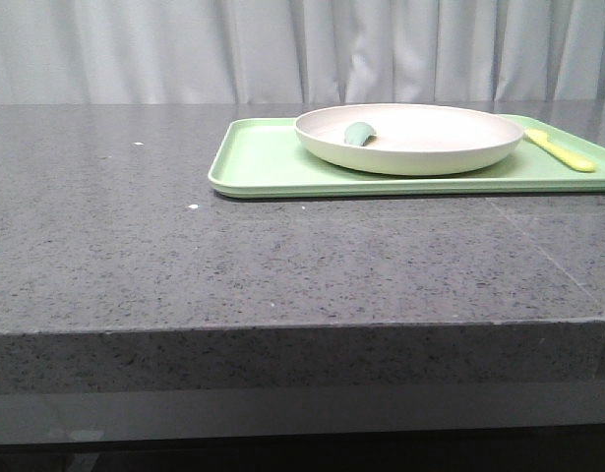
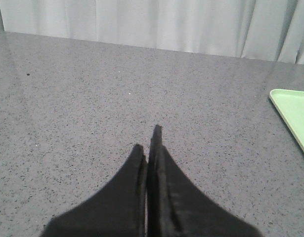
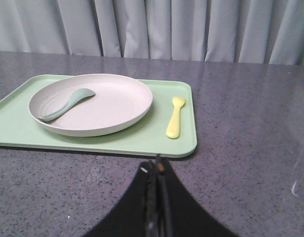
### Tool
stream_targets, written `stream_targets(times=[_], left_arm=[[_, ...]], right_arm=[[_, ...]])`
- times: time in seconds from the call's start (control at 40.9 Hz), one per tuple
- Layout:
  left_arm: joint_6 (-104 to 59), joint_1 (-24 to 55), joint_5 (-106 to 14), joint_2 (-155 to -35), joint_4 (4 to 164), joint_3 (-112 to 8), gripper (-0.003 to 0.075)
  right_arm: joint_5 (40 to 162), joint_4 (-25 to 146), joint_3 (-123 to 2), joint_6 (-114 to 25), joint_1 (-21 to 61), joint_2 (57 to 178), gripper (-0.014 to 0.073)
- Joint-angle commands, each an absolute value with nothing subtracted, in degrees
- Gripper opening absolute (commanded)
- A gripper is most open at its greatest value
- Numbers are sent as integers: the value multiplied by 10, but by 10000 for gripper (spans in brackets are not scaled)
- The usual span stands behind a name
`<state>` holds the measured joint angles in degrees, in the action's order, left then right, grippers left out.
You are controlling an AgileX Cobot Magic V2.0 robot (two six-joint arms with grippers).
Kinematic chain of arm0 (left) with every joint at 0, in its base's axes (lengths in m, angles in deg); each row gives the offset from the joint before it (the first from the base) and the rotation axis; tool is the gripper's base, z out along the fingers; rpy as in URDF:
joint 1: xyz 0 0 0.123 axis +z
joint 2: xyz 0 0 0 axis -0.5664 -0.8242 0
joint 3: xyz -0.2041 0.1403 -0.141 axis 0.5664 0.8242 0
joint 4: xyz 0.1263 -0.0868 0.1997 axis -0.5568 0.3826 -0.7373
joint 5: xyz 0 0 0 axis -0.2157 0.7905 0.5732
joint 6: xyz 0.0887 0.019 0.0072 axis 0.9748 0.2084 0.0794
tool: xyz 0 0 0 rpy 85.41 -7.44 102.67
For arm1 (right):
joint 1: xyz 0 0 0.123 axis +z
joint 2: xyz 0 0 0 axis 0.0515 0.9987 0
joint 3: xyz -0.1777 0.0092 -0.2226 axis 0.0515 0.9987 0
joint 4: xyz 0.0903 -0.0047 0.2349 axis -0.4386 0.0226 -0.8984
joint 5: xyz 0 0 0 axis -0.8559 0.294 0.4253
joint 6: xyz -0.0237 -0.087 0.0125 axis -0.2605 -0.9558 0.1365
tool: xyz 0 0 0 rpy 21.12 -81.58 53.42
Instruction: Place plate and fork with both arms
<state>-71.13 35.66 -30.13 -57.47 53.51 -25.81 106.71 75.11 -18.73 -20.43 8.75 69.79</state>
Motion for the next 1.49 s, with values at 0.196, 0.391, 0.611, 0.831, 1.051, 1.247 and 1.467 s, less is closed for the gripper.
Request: stream_targets(times=[0.196, 0.391, 0.611, 0.831, 1.051, 1.247, 1.467], left_arm=[[-711, 357, -344, -578, 537, -274, -18], [-711, 357, -344, -578, 537, -274, -18], [-711, 357, -344, -578, 537, -274, -18], [-711, 357, -344, -578, 537, -274, -18], [-711, 357, -344, -578, 537, -274, -18], [-711, 357, -344, -575, 538, -272, -18], [-659, 357, -389, -546, 592, -232, -18]], right_arm=[[1014, 755, -202, -210, 86, 701, -120], [1014, 755, -202, -210, 86, 701, -120], [1014, 755, -202, -210, 86, 701, -120], [1014, 755, -202, -210, 86, 701, -120], [1014, 755, -202, -210, 86, 701, -120], [1014, 755, -202, -210, 86, 701, -120], [1014, 755, -202, -210, 86, 701, -120]])
